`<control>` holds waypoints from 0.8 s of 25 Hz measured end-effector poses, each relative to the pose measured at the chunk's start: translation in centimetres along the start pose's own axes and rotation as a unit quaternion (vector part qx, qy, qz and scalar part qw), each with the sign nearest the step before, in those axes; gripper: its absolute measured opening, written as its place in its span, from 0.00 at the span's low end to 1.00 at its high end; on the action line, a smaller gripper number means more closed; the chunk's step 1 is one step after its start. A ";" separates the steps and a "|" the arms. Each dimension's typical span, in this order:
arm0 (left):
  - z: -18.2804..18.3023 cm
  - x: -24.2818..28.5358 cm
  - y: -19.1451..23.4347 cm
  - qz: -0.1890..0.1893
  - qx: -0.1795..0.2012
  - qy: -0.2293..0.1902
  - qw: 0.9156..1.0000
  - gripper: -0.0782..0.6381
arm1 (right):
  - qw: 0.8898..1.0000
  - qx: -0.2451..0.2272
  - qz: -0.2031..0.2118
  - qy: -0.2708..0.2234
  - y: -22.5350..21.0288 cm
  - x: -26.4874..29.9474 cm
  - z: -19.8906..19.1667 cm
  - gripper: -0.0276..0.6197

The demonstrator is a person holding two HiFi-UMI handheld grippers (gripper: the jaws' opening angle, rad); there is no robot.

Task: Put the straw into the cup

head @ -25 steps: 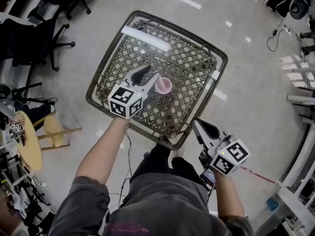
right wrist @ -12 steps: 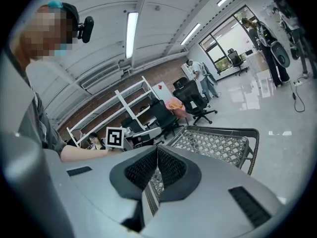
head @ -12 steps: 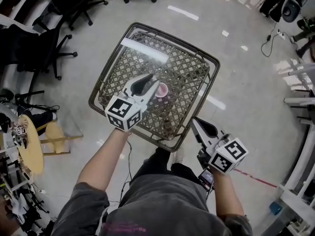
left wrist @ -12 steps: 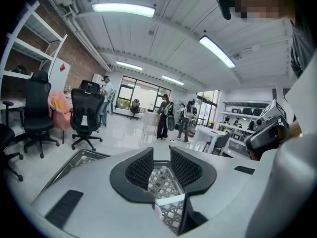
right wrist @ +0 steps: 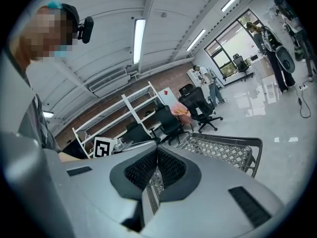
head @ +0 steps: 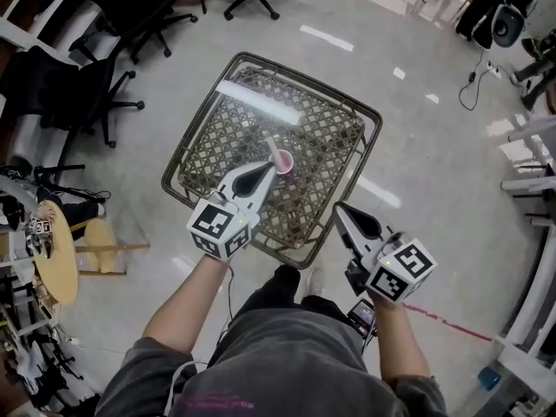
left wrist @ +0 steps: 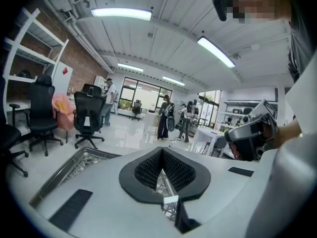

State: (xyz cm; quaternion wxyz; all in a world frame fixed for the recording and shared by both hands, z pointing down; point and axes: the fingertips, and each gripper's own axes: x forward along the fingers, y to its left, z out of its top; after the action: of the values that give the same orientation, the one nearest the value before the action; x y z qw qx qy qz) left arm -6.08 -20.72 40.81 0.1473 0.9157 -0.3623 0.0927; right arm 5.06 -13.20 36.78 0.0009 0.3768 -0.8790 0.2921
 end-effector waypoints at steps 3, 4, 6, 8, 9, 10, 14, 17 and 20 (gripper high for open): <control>-0.7 -1.0 -2.0 -0.002 -0.004 0.004 1.000 0.12 | 1.000 -0.004 0.006 -0.002 0.4 -0.7 0.2 0.06; -0.9 -1.3 -2.6 -0.004 -0.004 0.006 1.000 0.12 | 1.000 -0.004 0.007 -0.003 0.4 -1.0 0.2 0.06; -1.2 -1.7 -3.7 -0.006 -0.003 0.008 1.000 0.12 | 1.000 -0.005 0.009 -0.004 0.4 -1.5 0.2 0.06; -1.2 -2.2 -4.6 -0.008 -0.001 0.008 1.000 0.12 | 1.000 -0.006 0.012 -0.006 0.5 -1.9 0.2 0.06; -1.3 -2.5 -5.0 -0.010 0.000 0.010 1.000 0.12 | 1.000 -0.006 0.013 -0.007 0.6 -2.2 0.2 0.06; -1.4 -2.7 -5.4 -0.012 0.002 0.013 1.000 0.12 | 1.000 -0.007 0.015 -0.008 0.6 -2.4 0.3 0.06; -1.6 -3.4 -6.5 -0.010 0.008 0.021 1.000 0.12 | 1.000 -0.008 0.020 -0.013 0.5 -3.6 0.5 0.06; -1.5 -3.7 -7.1 -0.005 0.008 0.021 1.000 0.12 | 1.000 -0.009 0.023 -0.016 0.3 -4.5 0.6 0.06; -1.0 -3.9 -7.6 -0.002 0.013 0.018 1.000 0.12 | 0.999 -0.012 0.025 -0.017 0.3 -5.0 0.7 0.06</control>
State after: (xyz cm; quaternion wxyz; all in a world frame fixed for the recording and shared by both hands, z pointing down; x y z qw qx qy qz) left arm -3.67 -12.64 39.12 0.1420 0.9165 -0.3561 0.1140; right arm 8.59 -10.08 34.90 -0.0168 0.3593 -0.8914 0.2755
